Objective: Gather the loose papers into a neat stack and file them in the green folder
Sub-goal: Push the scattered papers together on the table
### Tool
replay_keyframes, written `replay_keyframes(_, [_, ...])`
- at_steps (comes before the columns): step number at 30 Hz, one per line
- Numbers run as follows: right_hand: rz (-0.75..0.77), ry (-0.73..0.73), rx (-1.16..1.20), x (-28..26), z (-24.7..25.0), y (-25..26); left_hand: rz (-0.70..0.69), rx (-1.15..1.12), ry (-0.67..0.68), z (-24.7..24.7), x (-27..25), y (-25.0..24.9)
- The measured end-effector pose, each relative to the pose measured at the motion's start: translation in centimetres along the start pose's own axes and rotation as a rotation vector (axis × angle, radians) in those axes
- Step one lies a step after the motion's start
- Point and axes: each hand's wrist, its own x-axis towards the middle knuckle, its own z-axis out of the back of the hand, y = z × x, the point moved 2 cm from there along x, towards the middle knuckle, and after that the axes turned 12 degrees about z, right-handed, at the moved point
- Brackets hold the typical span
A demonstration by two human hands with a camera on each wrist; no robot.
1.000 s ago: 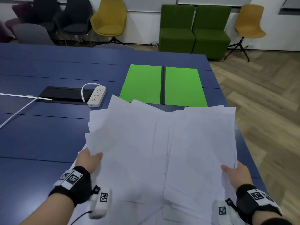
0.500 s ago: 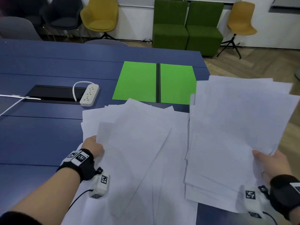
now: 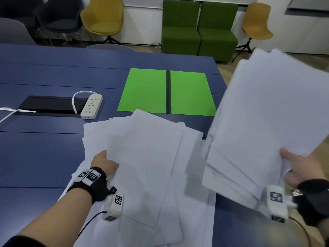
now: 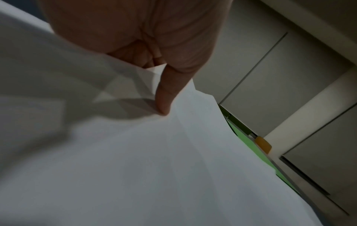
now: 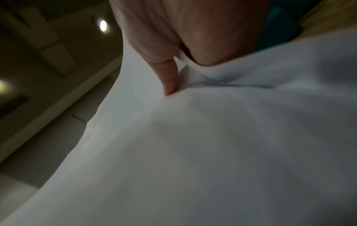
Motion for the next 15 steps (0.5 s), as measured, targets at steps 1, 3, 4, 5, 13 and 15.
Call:
replay_keyframes(1, [0.007,0.056,-0.038,-0.7,-1.1,-1.1,-0.022,-0.007,0.022,-0.4,-0.1,-0.1])
replay_keyframes(3, [-0.109,0.199,-0.124,-1.6,-2.6,-4.5,-0.085,0.006,0.057,-1.3,-0.3,-0.5])
replay_keyframes(4, [-0.121,0.255,-0.195,-3.0,-3.7,-6.2,-0.116,0.014,0.07,-1.8,-0.4,-0.6])
replay_keyframes(5, [-0.134,0.297,-0.262,-4.4,-4.7,-7.8,-0.142,0.016,0.083,-2.3,-0.6,-0.8])
replay_keyframes(13, [-0.144,0.467,-0.648,-10.2,-9.7,-13.9,-0.215,0.065,0.059,-3.4,-0.5,-0.7])
replay_keyframes(15, [-0.078,0.443,-0.763,-9.3,-8.9,-13.9,-0.17,0.066,-0.096,-0.7,0.7,0.1])
